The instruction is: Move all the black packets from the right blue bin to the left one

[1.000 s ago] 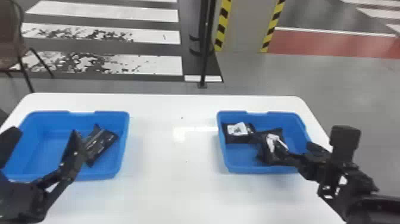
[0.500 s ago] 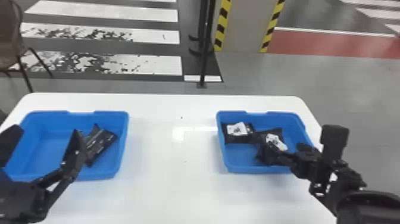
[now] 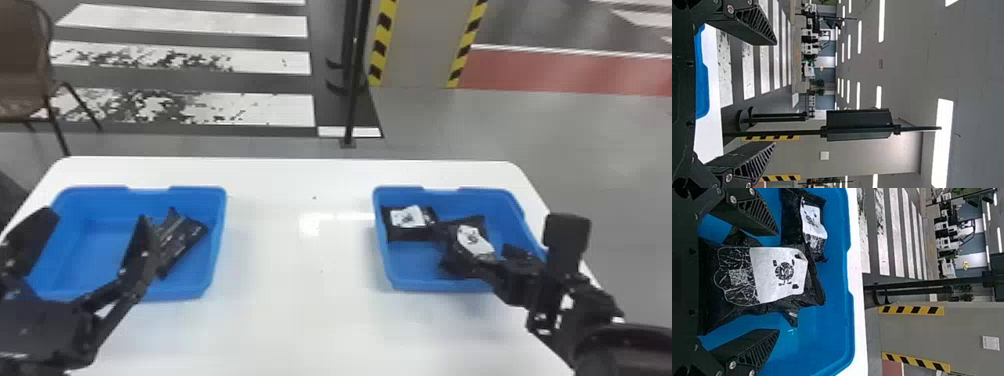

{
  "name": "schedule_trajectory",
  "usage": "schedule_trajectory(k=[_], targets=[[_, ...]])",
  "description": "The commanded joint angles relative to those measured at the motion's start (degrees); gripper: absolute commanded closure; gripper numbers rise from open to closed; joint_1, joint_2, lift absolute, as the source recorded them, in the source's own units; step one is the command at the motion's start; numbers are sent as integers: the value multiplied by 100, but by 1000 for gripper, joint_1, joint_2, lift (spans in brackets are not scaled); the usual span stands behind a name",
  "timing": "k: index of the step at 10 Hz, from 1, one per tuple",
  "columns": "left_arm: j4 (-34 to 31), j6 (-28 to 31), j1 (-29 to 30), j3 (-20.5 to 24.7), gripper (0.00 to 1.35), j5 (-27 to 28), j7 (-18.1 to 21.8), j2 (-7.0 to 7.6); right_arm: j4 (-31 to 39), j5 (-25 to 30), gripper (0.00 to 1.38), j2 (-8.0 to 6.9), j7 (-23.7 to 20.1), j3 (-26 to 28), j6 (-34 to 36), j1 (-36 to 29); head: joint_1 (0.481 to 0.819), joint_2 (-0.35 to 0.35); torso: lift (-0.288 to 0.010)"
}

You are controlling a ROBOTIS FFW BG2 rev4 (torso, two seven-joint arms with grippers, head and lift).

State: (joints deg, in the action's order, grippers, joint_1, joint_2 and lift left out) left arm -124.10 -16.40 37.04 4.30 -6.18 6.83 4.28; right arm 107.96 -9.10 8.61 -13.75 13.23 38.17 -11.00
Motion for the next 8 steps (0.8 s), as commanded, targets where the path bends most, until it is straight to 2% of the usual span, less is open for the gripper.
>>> schedule_trajectory(k=[1, 2, 3, 5, 6, 8], targets=[[0, -19, -6, -7, 136, 12, 2, 11, -4, -38, 234, 1, 3, -9, 106, 18, 695, -112, -140], [0, -19, -6, -18, 136, 24, -6, 11, -4, -61, 387, 1, 3, -20, 134, 32, 695, -113, -140], [0, -19, -6, -18, 139, 24, 2, 11, 39, -73, 611, 1, 3, -20, 289, 32, 695, -111, -140], [14, -33, -6, -7, 140, 24, 2, 11, 81, -130, 737, 1, 65, -32, 486, 32, 695, -109, -140], [14, -48, -6, -7, 140, 24, -6, 11, 137, -130, 846, 1, 109, -43, 570, 32, 695, -107, -140], [14, -62, -6, 4, 145, 24, -6, 2, 334, -244, 881, -8, 118, -66, 584, -10, 695, -103, -140]])
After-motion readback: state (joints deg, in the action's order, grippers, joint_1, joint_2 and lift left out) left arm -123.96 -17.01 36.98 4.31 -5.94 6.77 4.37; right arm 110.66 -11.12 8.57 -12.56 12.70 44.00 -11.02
